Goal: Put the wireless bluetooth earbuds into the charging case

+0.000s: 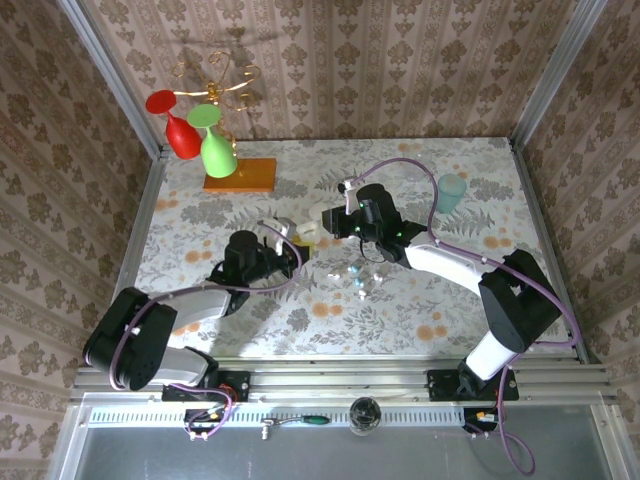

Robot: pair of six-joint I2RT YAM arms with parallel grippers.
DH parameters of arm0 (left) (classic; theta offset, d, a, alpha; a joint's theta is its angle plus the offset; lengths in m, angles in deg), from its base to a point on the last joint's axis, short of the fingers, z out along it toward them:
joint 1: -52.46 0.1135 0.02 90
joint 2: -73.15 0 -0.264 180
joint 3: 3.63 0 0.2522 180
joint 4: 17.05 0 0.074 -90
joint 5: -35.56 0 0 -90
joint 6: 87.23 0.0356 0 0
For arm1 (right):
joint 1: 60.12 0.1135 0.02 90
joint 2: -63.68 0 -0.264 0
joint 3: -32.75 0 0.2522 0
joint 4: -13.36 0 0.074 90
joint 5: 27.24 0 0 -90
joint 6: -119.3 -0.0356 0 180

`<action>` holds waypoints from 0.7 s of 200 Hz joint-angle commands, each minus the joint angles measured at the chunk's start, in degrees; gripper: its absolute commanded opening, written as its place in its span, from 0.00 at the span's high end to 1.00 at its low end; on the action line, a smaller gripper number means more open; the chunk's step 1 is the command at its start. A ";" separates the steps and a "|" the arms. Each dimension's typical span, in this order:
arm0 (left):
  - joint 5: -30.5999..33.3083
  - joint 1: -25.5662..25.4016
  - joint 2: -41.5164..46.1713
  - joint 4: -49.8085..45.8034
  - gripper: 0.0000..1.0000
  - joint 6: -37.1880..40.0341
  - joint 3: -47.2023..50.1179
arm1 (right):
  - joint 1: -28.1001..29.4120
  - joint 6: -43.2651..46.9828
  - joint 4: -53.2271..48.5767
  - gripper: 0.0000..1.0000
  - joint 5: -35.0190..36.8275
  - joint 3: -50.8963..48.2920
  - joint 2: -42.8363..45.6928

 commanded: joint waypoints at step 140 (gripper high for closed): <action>-1.69 -0.46 -2.53 1.78 1.00 -2.54 -3.81 | -0.08 -0.94 1.66 0.76 -3.19 -0.17 -0.37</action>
